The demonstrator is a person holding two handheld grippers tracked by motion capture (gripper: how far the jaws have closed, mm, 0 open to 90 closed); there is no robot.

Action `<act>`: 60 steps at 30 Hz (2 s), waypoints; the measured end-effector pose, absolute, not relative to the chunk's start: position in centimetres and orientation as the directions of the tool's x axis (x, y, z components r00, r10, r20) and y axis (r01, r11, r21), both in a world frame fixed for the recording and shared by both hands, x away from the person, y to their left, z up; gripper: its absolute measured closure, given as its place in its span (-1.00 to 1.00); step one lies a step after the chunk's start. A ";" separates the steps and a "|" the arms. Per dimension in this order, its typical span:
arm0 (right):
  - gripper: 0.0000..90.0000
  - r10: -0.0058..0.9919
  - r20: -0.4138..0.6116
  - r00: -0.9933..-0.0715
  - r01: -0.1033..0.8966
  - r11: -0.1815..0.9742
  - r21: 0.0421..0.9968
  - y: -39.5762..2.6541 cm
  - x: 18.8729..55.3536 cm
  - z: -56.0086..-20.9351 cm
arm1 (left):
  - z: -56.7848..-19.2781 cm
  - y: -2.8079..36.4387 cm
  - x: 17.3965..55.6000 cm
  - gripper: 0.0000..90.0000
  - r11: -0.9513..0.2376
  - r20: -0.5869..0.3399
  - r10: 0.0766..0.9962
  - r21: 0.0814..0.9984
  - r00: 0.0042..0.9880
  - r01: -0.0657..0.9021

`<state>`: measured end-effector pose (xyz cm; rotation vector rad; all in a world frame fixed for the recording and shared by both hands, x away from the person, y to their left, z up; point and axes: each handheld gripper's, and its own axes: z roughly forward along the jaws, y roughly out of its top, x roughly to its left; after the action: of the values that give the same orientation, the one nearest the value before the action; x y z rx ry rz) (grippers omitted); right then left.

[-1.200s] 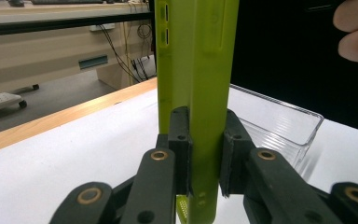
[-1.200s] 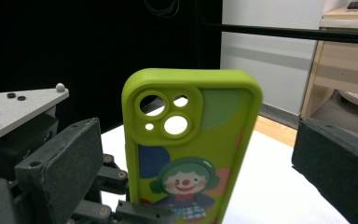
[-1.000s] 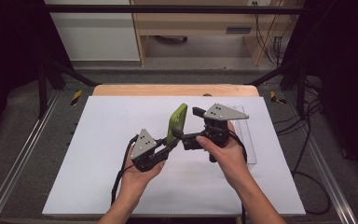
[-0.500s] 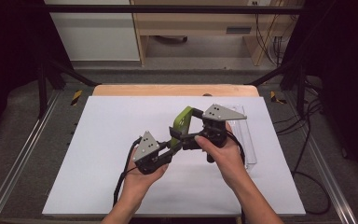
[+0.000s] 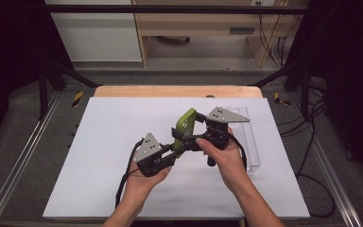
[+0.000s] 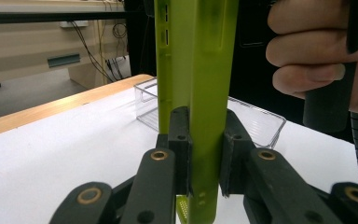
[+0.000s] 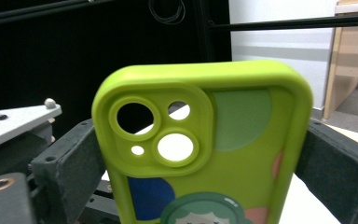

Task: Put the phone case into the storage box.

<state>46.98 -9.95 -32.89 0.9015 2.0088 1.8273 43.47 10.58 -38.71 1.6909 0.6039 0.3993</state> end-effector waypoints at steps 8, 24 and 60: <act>-0.68 0.621 0.198 -0.758 0.259 0.008 0.966 -9.9 47.0 -32.9 | -38.8 10.6 43.5 0.72 -0.130 -0.073 0.587 0.975 0.807 0.182; -0.63 0.639 0.148 -0.755 0.252 0.075 0.965 -9.5 46.8 -33.0 | -39.6 10.7 43.6 0.71 -0.114 -0.095 0.591 0.973 0.801 0.199; -0.63 0.853 0.092 -0.514 0.212 0.022 0.977 -15.8 50.7 -30.3 | -41.5 16.3 43.8 -0.71 -0.187 0.046 0.779 0.969 0.625 0.162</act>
<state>50.70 -15.76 -30.30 1.0852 1.7608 1.5282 43.78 16.30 -41.54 1.6986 0.7781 0.6691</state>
